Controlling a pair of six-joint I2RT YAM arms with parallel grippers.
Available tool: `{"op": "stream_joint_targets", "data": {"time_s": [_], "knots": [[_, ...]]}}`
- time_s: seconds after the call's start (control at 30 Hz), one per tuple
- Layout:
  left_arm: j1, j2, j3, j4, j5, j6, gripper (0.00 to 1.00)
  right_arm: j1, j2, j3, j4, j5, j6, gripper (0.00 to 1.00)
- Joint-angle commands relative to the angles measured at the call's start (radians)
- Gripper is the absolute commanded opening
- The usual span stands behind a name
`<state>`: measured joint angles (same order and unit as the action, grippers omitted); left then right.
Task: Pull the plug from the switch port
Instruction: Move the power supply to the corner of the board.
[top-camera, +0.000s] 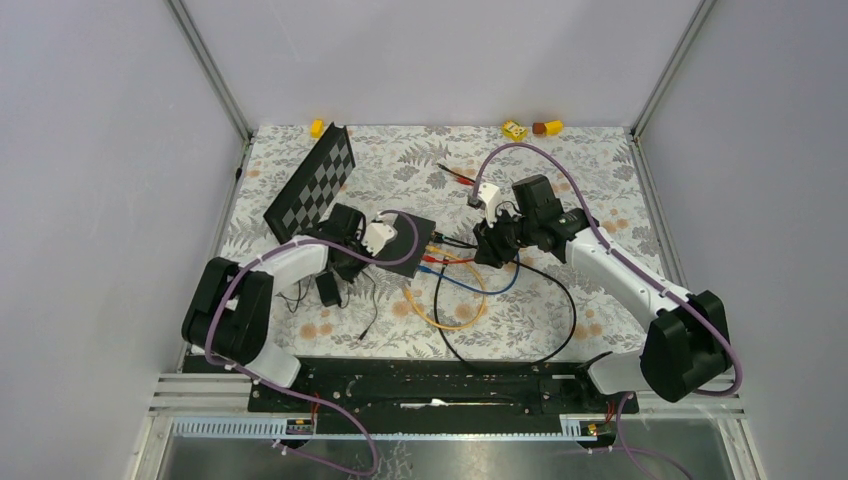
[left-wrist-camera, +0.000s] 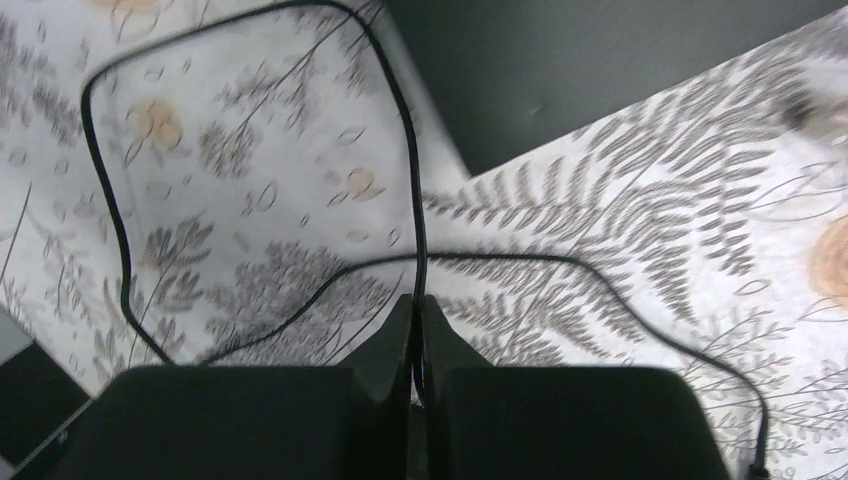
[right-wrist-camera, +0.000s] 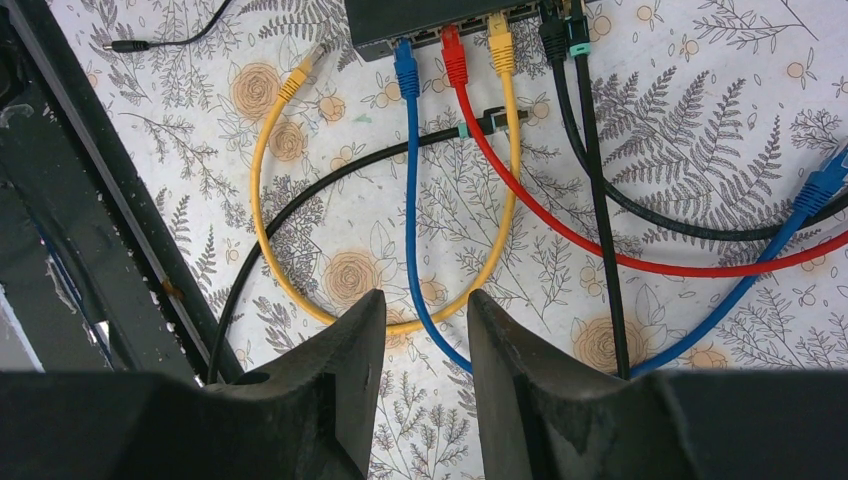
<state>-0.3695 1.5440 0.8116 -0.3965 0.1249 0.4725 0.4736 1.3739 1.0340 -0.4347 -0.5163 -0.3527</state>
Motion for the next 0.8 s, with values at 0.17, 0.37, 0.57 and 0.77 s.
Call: {"op": "stream_joint_targets", "data": {"time_s": [0.17,0.37,0.57,0.77], "knots": [[0.142,-0.165,-0.012,-0.087,-0.06,0.057,0.0,-0.009,0.01,-0.003,0.014,-0.022,-0.019,0.43],[0.24,-0.27,-0.001,-0.152,-0.044,0.097,0.0,-0.009,0.016,-0.003,0.014,-0.027,-0.023,0.44],[0.341,-0.344,-0.011,-0.205,-0.023,0.14,0.0,-0.009,0.018,-0.005,0.014,-0.031,-0.028,0.44],[0.369,-0.348,-0.056,-0.186,0.0,0.156,0.09,-0.009,0.03,0.001,0.011,-0.039,-0.032,0.44]]}}
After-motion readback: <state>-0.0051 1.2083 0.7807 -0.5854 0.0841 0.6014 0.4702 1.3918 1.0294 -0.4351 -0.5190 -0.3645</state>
